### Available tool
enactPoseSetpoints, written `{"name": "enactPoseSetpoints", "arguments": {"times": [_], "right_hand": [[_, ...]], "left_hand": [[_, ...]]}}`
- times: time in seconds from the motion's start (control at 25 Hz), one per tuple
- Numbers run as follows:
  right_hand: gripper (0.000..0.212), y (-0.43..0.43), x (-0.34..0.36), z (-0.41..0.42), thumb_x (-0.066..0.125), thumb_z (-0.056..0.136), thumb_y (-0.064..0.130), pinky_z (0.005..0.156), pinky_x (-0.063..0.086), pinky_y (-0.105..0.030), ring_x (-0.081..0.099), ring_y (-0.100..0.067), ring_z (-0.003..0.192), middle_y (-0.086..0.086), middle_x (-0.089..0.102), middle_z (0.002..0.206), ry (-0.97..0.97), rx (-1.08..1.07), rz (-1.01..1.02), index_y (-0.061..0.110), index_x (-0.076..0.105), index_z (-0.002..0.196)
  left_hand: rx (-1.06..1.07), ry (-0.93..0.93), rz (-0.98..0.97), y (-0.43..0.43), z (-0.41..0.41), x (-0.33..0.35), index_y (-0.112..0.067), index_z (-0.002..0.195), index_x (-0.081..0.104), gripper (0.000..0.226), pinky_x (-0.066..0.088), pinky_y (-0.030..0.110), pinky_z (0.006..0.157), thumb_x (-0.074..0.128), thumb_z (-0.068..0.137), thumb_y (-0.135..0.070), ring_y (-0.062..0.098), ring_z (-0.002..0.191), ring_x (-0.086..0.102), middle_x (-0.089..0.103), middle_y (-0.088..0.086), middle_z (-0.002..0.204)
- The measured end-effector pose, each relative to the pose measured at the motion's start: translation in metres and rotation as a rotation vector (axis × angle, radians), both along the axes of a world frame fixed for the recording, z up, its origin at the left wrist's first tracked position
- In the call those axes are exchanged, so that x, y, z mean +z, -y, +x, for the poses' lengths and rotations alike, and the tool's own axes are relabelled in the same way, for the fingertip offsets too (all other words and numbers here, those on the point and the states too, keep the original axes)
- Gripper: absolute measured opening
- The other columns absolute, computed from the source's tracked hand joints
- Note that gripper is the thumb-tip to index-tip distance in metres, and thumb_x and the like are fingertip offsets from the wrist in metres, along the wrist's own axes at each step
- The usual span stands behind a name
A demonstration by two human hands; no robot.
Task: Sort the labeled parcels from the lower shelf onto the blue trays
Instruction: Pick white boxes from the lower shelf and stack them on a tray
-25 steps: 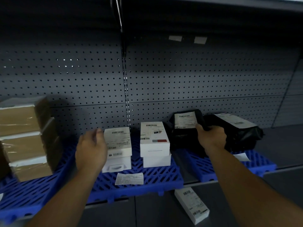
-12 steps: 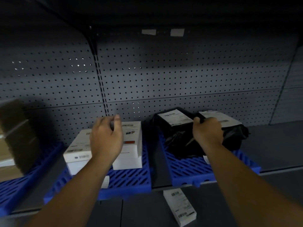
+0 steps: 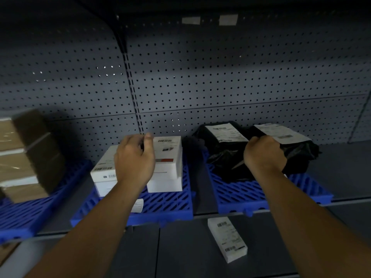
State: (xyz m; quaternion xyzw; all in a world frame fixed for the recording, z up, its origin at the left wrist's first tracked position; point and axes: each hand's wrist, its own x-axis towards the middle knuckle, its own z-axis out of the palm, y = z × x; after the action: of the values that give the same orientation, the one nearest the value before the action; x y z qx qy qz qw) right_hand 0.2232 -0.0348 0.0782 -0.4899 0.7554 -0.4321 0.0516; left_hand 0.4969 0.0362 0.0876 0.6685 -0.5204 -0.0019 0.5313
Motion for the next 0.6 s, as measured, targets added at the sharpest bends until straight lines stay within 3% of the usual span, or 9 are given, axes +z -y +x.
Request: {"name": "enactPoseSetpoints", "arguments": {"times": [0.2, 0.32, 0.4, 0.44, 0.52, 0.6], "right_hand": [[0.037, 0.0, 0.003, -0.004, 0.04, 0.105, 0.022, 0.07, 0.049, -0.041, 0.057, -0.034, 0.071, -0.02, 0.063, 0.087, 0.069, 0.017, -0.009, -0.001, 0.058, 0.083], [0.038, -0.013, 0.004, 0.012, 0.044, 0.103, 0.025, 0.091, 0.049, -0.051, 0.059, -0.043, 0.106, -0.027, 0.065, 0.115, -0.088, -0.026, -0.269, -0.005, 0.065, 0.112], [0.04, -0.04, 0.0, 0.06, 0.05, 0.1, 0.032, 0.095, 0.046, -0.048, 0.055, -0.037, 0.114, -0.021, 0.062, 0.121, -0.196, 0.184, -0.527, 0.002, 0.062, 0.124], [0.044, -0.054, -0.007, 0.088, 0.052, 0.099, 0.038, 0.096, 0.046, -0.044, 0.054, -0.033, 0.115, -0.016, 0.061, 0.124, -0.229, 0.35, -0.551, 0.006, 0.061, 0.127], [0.061, -0.077, -0.026, 0.14, 0.054, 0.092, 0.055, 0.099, 0.046, -0.042, 0.051, -0.028, 0.121, -0.009, 0.056, 0.133, -0.239, 0.548, -0.431, 0.012, 0.06, 0.134], [0.077, -0.083, -0.04, 0.169, 0.051, 0.085, 0.069, 0.101, 0.047, -0.047, 0.048, -0.029, 0.128, -0.006, 0.05, 0.142, -0.238, 0.573, -0.285, 0.016, 0.056, 0.14]], "left_hand": [[0.01, -0.038, 0.02, -0.004, 0.016, -0.004, -0.015, 0.114, 0.071, 0.041, 0.042, 0.055, 0.105, 0.042, 0.106, -0.042, 0.028, 0.116, 0.056, 0.063, 0.007, 0.122], [0.033, -0.024, 0.003, -0.007, 0.028, -0.006, -0.016, 0.118, 0.071, 0.041, 0.044, 0.053, 0.103, 0.043, 0.105, -0.043, 0.027, 0.116, 0.057, 0.063, 0.006, 0.123], [0.059, -0.016, -0.023, -0.01, 0.037, -0.005, -0.018, 0.114, 0.072, 0.036, 0.045, 0.052, 0.102, 0.047, 0.103, -0.041, 0.027, 0.115, 0.058, 0.064, 0.005, 0.122], [0.068, -0.008, -0.03, -0.012, 0.041, -0.005, -0.019, 0.111, 0.073, 0.03, 0.045, 0.052, 0.101, 0.051, 0.102, -0.038, 0.027, 0.114, 0.058, 0.065, 0.005, 0.121], [0.082, 0.038, -0.029, -0.018, 0.052, -0.01, -0.021, 0.105, 0.073, 0.021, 0.045, 0.05, 0.101, 0.057, 0.099, -0.033, 0.029, 0.113, 0.059, 0.066, 0.004, 0.119], [0.102, 0.101, -0.007, -0.025, 0.065, -0.02, -0.021, 0.105, 0.074, 0.018, 0.042, 0.047, 0.1, 0.062, 0.096, -0.03, 0.03, 0.116, 0.058, 0.067, 0.005, 0.121]]}}
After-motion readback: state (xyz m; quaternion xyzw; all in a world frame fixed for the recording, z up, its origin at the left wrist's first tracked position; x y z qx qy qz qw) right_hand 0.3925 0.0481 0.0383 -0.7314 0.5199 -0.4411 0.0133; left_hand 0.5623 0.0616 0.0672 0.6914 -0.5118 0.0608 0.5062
